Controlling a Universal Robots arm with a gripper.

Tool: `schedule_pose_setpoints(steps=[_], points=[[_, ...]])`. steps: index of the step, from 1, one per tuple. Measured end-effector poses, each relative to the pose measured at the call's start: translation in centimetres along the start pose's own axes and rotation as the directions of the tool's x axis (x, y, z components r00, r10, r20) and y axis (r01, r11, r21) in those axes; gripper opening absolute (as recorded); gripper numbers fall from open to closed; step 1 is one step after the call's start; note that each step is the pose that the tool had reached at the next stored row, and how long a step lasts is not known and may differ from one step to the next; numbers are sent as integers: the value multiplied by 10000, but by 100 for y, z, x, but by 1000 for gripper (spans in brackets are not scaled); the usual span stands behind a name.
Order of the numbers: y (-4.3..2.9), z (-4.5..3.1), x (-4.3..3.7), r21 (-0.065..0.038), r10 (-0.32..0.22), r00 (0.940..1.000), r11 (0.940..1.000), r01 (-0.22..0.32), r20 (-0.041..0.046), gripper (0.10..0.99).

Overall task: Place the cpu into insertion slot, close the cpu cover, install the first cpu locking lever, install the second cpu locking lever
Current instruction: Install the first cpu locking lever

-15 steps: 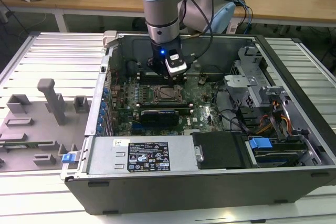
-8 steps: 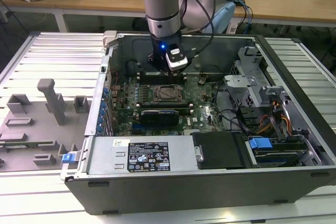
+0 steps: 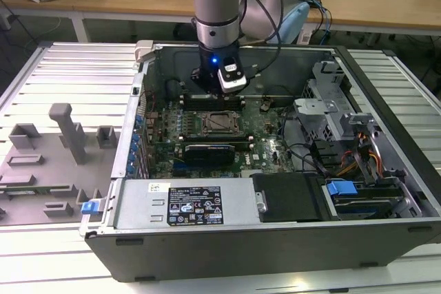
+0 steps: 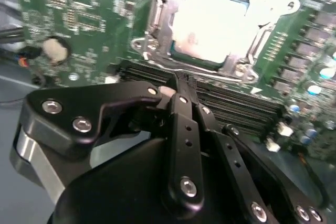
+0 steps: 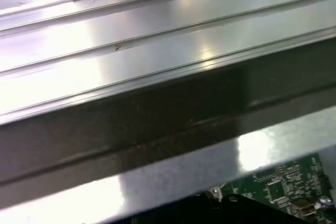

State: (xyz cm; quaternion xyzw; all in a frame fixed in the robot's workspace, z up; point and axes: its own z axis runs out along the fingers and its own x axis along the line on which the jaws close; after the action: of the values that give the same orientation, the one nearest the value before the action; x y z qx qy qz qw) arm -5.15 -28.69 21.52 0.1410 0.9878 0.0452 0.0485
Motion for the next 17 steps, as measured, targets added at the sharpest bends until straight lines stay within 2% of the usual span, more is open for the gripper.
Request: schedule_pose_setpoints(steps=[1, 2, 5, 7, 11, 15, 17], points=[[-17, -2, -4, 37, 10, 9999, 10000, -9, -117, 106], [-40, -2, -11, 49, 13, 9999, 10000, -13, -163, 106], [-124, -7, -36, 83, 21, 9997, 10000, -19, -255, 106], [-231, -14, -68, 125, 23, 9995, 9999, -19, -311, 106], [-324, -19, -95, 163, 22, 9995, 9999, -17, -308, 106], [-428, -23, -124, 245, 12, 9996, 9997, -5, -283, 106], [-429, -21, -124, 308, -375, 9988, 9988, 384, -298, 106]])
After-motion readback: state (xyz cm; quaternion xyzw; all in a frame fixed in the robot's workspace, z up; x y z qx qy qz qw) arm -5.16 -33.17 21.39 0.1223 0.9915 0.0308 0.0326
